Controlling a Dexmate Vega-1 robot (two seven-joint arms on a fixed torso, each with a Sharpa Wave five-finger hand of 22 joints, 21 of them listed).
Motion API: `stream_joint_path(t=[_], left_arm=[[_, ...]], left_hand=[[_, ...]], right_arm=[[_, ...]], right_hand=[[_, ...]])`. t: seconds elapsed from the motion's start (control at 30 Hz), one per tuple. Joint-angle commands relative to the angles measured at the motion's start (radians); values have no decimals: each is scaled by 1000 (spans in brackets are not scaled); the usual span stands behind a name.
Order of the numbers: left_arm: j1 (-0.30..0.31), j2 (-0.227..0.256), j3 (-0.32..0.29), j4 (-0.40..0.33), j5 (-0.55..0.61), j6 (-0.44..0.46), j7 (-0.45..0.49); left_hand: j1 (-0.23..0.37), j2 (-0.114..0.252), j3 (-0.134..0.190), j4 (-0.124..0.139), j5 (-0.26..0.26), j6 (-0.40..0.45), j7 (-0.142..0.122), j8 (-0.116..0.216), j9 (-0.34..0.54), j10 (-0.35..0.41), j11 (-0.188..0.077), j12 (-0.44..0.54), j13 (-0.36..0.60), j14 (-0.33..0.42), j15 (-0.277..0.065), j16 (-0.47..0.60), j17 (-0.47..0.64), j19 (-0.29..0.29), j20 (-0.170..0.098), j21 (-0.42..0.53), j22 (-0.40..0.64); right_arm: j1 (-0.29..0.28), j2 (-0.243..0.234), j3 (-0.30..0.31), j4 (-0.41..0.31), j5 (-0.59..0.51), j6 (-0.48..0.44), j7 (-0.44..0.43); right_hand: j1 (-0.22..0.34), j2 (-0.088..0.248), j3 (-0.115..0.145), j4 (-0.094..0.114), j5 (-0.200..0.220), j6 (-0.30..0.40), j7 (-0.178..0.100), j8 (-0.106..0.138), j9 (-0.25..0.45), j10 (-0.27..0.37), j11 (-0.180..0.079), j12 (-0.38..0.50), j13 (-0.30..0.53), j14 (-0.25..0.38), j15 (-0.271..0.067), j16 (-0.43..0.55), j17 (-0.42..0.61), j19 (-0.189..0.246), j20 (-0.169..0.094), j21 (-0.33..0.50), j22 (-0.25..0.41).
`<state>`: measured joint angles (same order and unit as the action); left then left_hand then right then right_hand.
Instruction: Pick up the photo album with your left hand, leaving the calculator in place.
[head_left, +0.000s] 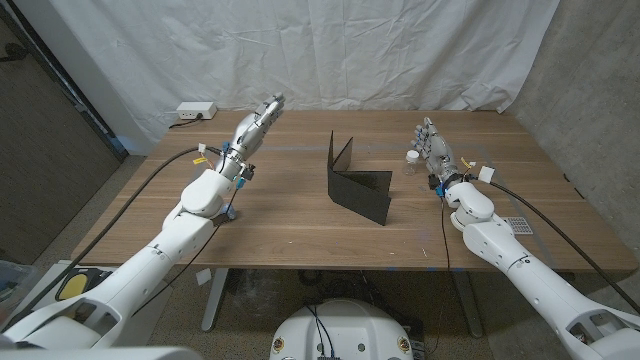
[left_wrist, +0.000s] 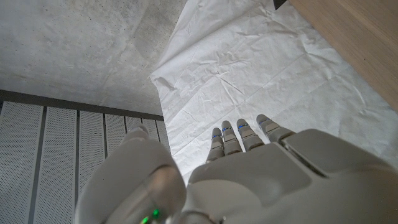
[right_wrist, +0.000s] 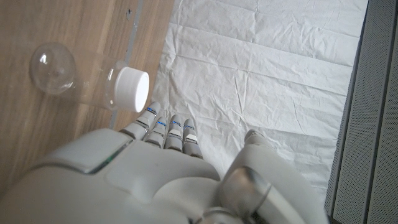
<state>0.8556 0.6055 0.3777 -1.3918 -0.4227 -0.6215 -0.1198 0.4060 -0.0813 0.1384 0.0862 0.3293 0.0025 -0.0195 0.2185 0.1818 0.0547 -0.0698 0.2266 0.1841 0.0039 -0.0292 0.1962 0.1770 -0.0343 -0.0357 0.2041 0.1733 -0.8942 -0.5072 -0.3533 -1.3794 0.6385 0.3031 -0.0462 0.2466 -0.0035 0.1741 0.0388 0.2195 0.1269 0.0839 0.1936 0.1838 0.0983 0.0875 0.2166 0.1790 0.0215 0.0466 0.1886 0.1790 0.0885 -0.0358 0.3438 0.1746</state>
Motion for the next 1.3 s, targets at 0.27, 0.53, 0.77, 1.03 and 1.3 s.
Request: stream_joint_path(t=[0.27, 0.53, 0.77, 1.03, 1.3], left_arm=[[41, 58, -19, -99, 123, 11, 70], [67, 82, -30, -153, 184, 54, 122], [95, 116, -41, -227, 251, 108, 163], [110, 145, -48, -303, 324, 184, 205], [128, 152, -50, -343, 374, 192, 239]], left_hand=[[105, -20, 12, -67, 18, 21, -11, 5, 3, 16, -9, -4, 2, 16, -51, -1, 0, 6, -72, -4, 0], [258, -39, 31, -157, 34, 25, -26, 1, 5, 30, -29, -10, 4, 14, -58, -9, 0, 3, -59, -11, 0], [345, -38, 43, -202, 37, 21, -33, -3, 7, 27, -33, -15, 5, 2, -57, -13, 0, 1, -44, -12, 0], [460, -26, 57, -241, 35, 34, -40, -1, 10, 26, -33, -19, 5, -5, -57, -14, -1, -4, -26, -12, 2], [496, -18, 59, -243, 29, 47, -60, 0, 11, 30, -52, -19, 5, -12, -71, -15, -2, -5, 10, -11, 3]], right_arm=[[-8, 9, 4, -2, 2, 12, -12], [-16, 14, 8, -6, 2, 19, -25], [-11, 20, 6, 2, 5, 23, -18], [-4, 30, 5, 14, 5, 34, -15], [-2, 36, 8, 25, 10, 44, -12]], right_hand=[[-1, 10, 0, -6, -3, 8, 2, 4, 5, 21, 2, 3, 5, 20, 0, 10, 7, 8, -28, -9, 2], [-1, 11, -1, -6, -3, 10, 2, 5, 5, 20, 1, 2, 5, 19, 1, 9, 8, 7, -29, -13, 3], [0, 12, -1, -7, -4, 11, 1, 5, 5, 21, -2, 2, 5, 20, -1, 9, 8, 8, -29, -15, 3], [1, 14, 0, -9, -4, 12, 1, 5, 5, 22, -5, 2, 5, 20, -1, 8, 9, 9, -28, -18, 3], [2, 15, 0, -10, -4, 14, 1, 6, 5, 23, -3, 2, 5, 21, -1, 8, 9, 10, -28, -21, 3]])
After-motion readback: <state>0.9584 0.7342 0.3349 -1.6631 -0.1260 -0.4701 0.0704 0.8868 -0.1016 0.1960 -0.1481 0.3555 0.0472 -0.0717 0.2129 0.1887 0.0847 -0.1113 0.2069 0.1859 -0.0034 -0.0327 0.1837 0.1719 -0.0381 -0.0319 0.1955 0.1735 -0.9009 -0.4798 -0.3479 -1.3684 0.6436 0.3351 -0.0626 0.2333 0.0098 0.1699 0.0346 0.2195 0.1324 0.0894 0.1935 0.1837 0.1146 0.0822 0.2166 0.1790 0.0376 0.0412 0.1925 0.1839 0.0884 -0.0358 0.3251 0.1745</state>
